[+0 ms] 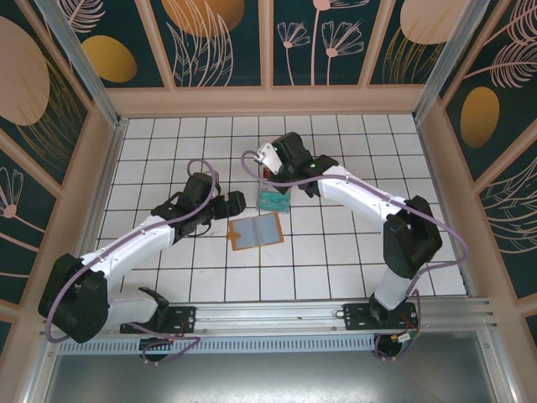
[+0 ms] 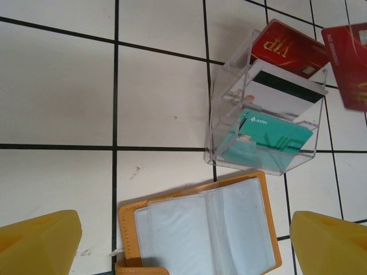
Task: Take the credit cards out of the card holder
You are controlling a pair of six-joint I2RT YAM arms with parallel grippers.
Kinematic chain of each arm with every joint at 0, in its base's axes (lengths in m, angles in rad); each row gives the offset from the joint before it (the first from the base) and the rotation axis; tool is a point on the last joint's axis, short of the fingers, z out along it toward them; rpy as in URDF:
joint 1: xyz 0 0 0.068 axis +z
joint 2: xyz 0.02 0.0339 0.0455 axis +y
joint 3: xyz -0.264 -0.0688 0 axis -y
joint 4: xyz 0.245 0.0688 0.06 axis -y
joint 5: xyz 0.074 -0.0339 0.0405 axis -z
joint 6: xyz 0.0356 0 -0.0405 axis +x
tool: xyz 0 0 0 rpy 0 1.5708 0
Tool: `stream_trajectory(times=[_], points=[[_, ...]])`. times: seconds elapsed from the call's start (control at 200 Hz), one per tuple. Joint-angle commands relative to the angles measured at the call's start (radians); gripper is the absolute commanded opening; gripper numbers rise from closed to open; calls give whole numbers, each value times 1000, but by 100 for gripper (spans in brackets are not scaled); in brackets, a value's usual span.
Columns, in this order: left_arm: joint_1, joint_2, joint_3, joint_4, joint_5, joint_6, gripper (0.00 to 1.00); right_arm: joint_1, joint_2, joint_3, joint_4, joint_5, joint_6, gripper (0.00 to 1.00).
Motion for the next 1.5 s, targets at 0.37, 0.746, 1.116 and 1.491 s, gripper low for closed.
stream_trajectory(times=[0.37, 0.746, 1.116, 1.491], points=[[8, -19, -9, -43, -49, -3, 95, 33, 130, 70, 25, 138, -276, 0], [10, -22, -26, -39, -44, -6, 95, 35, 168, 68, 47, 141, -291, 0], [12, -34, -37, -36, -42, -6, 95, 26, 196, 69, 102, 232, -268, 21], [13, -38, -41, -34, -38, -8, 94, -8, 186, 100, 71, 210, -168, 28]])
